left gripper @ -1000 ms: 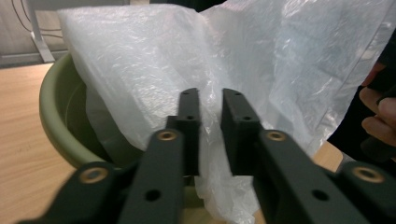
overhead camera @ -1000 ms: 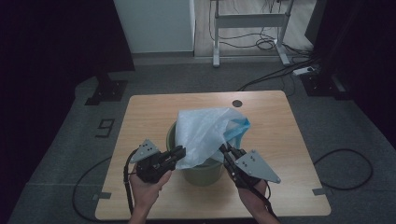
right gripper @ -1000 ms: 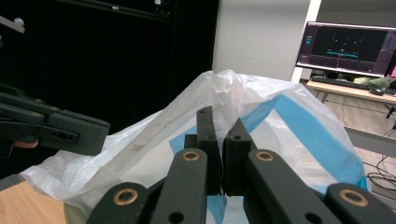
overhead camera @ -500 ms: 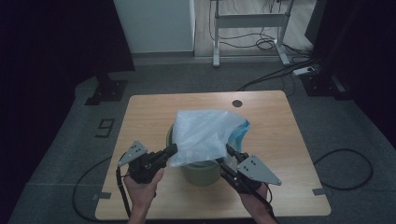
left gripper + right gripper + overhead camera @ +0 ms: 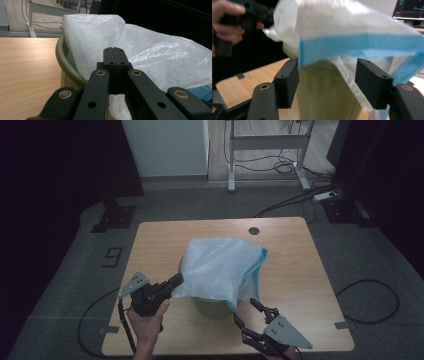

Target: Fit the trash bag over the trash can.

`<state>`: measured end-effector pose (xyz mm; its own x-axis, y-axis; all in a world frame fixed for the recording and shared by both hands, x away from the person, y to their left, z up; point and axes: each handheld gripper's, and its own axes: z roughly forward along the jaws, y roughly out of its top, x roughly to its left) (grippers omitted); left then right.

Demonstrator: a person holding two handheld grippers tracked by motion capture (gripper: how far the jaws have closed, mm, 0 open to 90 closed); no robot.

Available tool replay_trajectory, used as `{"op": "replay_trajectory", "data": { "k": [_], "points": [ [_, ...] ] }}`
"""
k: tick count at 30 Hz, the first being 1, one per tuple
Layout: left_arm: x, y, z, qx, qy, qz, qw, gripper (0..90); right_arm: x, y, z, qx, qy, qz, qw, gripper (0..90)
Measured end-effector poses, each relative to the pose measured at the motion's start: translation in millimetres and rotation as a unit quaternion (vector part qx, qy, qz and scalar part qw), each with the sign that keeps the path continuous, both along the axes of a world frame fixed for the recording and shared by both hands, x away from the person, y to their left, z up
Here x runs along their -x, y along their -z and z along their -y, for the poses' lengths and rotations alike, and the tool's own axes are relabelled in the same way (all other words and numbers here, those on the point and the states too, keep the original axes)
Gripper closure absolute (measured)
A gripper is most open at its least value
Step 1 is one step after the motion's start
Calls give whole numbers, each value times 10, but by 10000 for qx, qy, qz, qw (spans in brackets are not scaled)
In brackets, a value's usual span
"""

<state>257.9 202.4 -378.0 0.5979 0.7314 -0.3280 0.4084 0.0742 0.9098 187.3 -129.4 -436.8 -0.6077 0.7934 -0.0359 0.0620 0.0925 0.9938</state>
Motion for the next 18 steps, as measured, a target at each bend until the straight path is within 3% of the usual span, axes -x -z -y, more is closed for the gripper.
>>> {"op": "replay_trajectory", "data": {
  "k": [2,8,10,14,18],
  "points": [
    [-2,-4,-6,-9,-2,-8,10000,899,-19,27,9,0,45,-57,10000,339],
    [-20,32,-3,53,8,-36,10000,899,-231,104,39,173,531,-138,9983,382],
    [-24,57,-13,94,16,-61,9999,899,-340,143,50,332,729,-239,9965,505],
    [-12,58,-34,114,21,-31,9999,899,-448,196,115,310,999,-458,9935,774],
    [24,36,-68,139,19,42,9999,899,-562,130,211,298,1233,-435,9910,879]
  ]
}}
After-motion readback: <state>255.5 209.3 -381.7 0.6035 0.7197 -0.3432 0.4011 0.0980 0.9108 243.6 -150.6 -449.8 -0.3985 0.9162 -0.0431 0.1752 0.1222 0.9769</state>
